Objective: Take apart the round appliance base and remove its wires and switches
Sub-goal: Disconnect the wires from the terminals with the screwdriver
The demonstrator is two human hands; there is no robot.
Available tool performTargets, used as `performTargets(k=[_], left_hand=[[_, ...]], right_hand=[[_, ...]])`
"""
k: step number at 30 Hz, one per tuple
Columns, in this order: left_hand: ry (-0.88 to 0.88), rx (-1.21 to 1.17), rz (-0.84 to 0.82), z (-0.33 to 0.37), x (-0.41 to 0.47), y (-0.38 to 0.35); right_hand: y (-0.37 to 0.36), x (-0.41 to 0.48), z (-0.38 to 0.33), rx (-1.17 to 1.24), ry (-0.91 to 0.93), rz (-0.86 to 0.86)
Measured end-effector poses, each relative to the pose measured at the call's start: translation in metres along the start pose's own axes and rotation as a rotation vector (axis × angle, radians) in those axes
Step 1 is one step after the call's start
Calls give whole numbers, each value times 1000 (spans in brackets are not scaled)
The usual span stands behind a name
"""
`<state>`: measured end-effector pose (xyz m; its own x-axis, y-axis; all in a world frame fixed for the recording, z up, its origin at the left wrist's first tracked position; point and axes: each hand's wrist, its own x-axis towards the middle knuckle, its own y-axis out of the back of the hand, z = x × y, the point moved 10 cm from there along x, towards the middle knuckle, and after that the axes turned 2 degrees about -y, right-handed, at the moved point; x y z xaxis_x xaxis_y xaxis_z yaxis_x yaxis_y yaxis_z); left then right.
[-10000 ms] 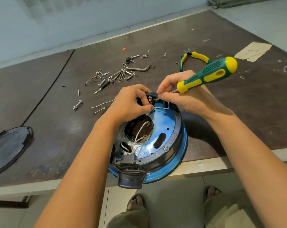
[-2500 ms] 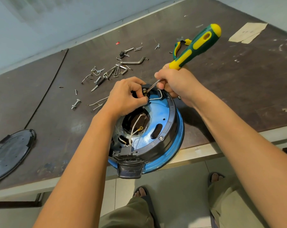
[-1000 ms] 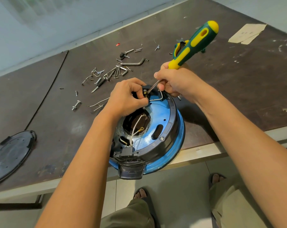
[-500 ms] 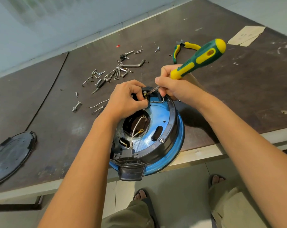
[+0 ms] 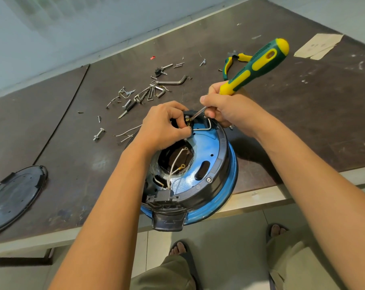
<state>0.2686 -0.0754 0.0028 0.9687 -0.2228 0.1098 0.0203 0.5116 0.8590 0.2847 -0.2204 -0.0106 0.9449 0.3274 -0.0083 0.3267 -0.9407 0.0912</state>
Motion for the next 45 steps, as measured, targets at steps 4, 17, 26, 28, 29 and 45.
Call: performTargets(k=[4,17,26,28,29,45], left_hand=[[-1,8,3,2,-1,0],[6,-12,-1,1,-1,1],[5,-10,-3,1,-1,0],[4,-10,-1,1,-1,0],[1,-7,2,1,-1,1],[-12,-3,-8,0,-1,0]], right_hand=[[-2,1,1,47,-45,2],[2,-5,-8,-25,184,-9],[2,-2,-5,9,143,-15],[2,0,-1,54,100,-14],[2,1,-1,66,85,-15],[4,2,8,71,-31,95]])
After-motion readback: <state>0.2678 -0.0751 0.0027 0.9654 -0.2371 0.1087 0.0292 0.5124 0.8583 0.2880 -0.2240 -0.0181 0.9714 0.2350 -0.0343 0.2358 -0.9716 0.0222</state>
